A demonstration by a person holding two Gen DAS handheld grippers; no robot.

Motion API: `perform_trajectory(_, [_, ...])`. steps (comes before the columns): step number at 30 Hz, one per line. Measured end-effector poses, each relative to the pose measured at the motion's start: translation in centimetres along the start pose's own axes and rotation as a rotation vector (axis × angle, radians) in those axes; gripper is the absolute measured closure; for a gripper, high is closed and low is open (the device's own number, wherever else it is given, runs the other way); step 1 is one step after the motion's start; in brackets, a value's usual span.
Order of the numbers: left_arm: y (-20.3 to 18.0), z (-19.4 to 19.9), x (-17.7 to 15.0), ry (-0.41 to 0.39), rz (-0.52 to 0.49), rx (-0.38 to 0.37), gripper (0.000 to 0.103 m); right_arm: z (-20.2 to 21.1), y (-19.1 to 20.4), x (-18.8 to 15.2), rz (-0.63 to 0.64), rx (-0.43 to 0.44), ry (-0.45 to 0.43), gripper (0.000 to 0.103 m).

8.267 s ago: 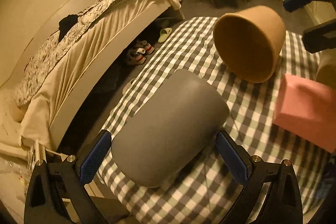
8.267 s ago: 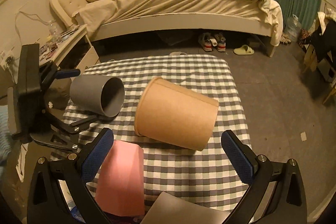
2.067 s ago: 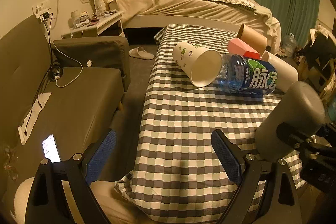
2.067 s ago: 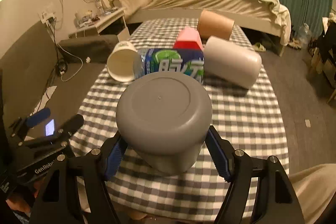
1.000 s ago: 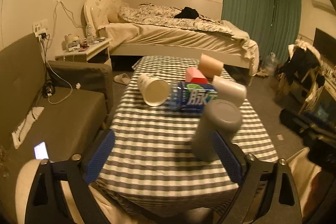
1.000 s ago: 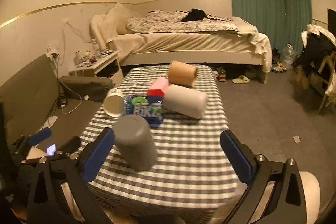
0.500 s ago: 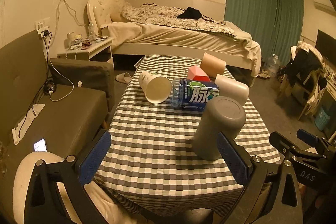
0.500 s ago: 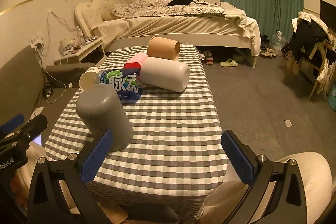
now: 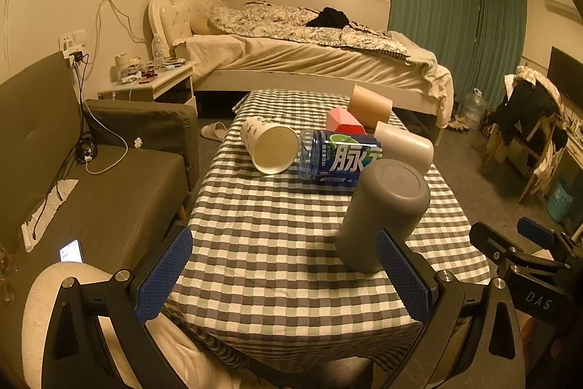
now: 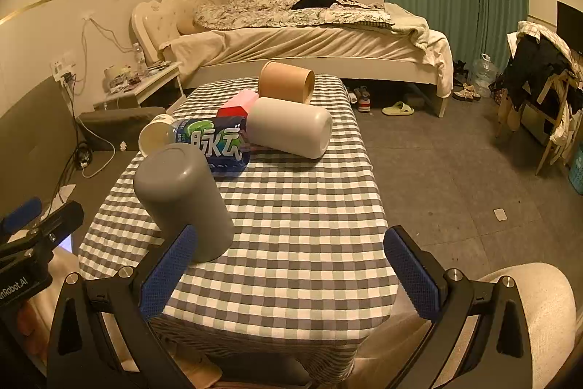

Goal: Flip cup upside down

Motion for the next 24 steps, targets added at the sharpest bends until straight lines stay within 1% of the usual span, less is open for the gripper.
perform_trajectory(12, [-0.26, 0.41, 0.09, -0.021, -0.015, 0.002, 0.000, 0.13, -0.04, -0.09, 0.001, -0.004, -0.002, 0.000])
perform_trajectory(24, [-0.40, 0.44, 0.04, -0.017, -0.013, 0.007, 0.000, 0.21, -0.08, -0.21, 0.000, -0.003, 0.003, 0.000])
Point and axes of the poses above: each gripper's, at about its wrist camera, not at the fingertips, and z roughly against the way its jaws point, y to its left, x to its top, the point moved 9 cm from there along -z, roughly the way its jaws point, and after that the axes turned 4 degrees about -y, right-handed, at the moved point
